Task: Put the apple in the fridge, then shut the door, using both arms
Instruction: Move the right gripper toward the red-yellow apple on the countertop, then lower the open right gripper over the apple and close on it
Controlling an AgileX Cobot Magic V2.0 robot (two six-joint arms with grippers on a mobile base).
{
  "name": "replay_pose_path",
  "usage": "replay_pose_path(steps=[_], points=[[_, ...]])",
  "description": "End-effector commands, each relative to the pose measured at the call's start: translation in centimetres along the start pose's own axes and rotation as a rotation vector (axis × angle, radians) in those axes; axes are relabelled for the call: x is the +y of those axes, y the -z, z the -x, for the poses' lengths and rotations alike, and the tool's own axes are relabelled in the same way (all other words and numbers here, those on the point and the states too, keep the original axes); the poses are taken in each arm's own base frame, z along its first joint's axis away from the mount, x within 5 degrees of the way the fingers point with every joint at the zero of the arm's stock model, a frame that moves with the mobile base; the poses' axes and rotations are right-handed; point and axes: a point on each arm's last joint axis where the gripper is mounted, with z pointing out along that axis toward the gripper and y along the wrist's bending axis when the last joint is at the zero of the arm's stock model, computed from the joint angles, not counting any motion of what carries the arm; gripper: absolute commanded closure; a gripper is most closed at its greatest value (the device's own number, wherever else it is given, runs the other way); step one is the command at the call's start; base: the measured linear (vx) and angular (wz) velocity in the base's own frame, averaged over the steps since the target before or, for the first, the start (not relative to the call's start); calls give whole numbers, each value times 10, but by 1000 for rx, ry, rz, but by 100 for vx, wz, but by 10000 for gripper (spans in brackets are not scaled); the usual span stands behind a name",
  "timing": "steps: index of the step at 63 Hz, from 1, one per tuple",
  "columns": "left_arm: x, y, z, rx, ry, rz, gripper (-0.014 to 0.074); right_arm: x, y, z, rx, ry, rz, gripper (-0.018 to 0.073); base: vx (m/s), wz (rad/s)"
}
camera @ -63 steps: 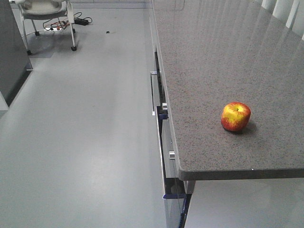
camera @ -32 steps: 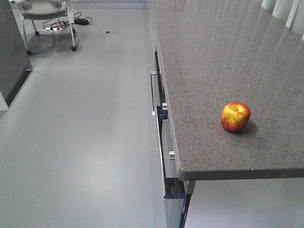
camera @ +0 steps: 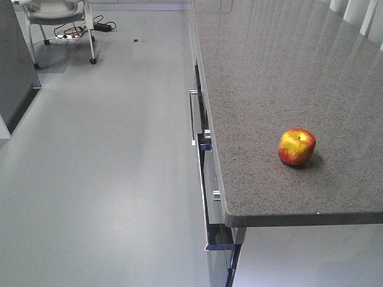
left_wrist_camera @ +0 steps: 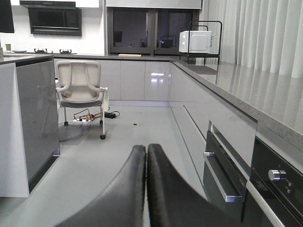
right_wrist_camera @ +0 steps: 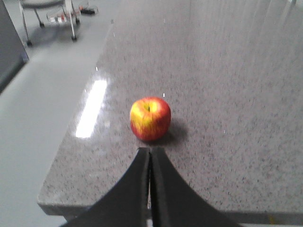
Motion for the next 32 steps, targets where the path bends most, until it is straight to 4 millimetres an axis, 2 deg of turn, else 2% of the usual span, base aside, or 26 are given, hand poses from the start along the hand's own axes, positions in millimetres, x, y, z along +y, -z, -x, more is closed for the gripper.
replay_pose_path(steps=[1,11,15,23,32], points=[[0,1,0,-68,7,-2,603,-2,-11,17,-33,9,-9,547,0,0],[0,1,0,-68,7,-2,603,-3,-32,20,49,34,-7,438,0,0],[0,1,0,-68,7,-2,603,-4,-40,21,89,64,-2,340,0,0],[0,1,0,-68,7,-2,603,-4,-54,23,150,102,7,85,0,0],[0,1,0,-68,7,-2,603,-6,-72,27,199,118,14,-113,0,0]])
